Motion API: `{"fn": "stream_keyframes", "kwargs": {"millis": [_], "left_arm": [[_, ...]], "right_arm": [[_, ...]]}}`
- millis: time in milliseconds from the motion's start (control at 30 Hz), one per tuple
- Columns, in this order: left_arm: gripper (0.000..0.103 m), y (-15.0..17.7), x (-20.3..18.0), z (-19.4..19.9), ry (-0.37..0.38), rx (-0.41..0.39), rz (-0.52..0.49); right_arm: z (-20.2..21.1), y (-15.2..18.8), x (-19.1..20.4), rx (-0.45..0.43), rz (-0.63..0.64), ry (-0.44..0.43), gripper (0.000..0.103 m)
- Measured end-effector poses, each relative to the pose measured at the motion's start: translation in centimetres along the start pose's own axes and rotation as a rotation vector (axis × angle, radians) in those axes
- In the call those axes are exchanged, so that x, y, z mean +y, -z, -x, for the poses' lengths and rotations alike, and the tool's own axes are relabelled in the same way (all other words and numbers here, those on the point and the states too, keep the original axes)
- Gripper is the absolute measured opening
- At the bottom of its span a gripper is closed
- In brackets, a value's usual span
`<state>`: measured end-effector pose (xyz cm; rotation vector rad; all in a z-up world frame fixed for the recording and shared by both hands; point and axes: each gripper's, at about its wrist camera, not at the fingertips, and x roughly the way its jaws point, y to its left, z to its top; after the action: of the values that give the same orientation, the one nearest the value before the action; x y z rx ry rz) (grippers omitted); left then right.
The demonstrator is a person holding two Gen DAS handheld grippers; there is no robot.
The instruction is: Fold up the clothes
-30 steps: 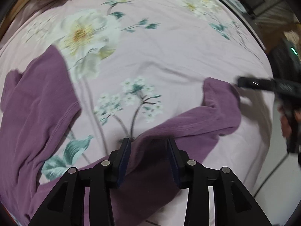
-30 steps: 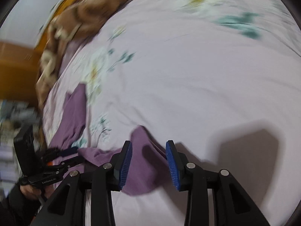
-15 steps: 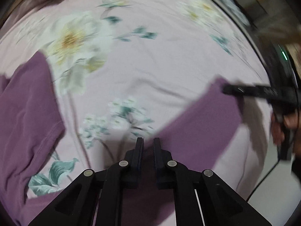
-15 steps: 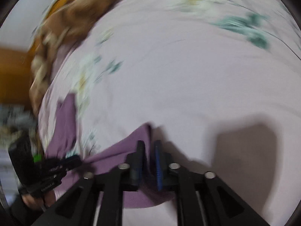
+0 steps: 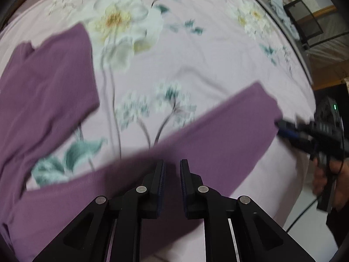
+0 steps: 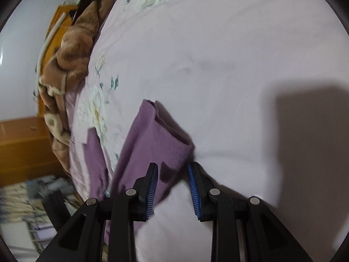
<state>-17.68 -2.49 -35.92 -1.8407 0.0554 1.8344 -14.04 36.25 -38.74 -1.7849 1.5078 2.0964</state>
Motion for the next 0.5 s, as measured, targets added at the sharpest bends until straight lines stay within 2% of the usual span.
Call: {"fn": "stream_keyframes", "kwargs": {"millis": [100, 200, 400, 467, 500], "left_arm": [[0.014, 1.7, 0.4, -0.1, -0.016, 0.013, 0.021], [0.014, 3.1, 1.2, 0.7, -0.029, 0.000, 0.066], [0.014, 5.7, 3.4, 2.3, -0.056, -0.037, 0.181], [0.014, 7.0, 4.6, 2.9, -0.074, -0.059, 0.226], [0.014, 7.9, 5.3, 3.4, -0.087, -0.073, 0.251]], "right_arm": [[-0.4, -0.7, 0.5, -0.017, 0.003, 0.016, 0.004], [0.9, -0.4, 2.6, -0.061, 0.102, 0.065, 0.004], [0.3, -0.3, 0.8, -0.005, 0.022, 0.169, 0.006], [1.0, 0.1, 1.8, -0.037, 0.069, 0.215, 0.013], [1.3, 0.2, 2.3, -0.054, 0.091, 0.238, 0.021]]}}
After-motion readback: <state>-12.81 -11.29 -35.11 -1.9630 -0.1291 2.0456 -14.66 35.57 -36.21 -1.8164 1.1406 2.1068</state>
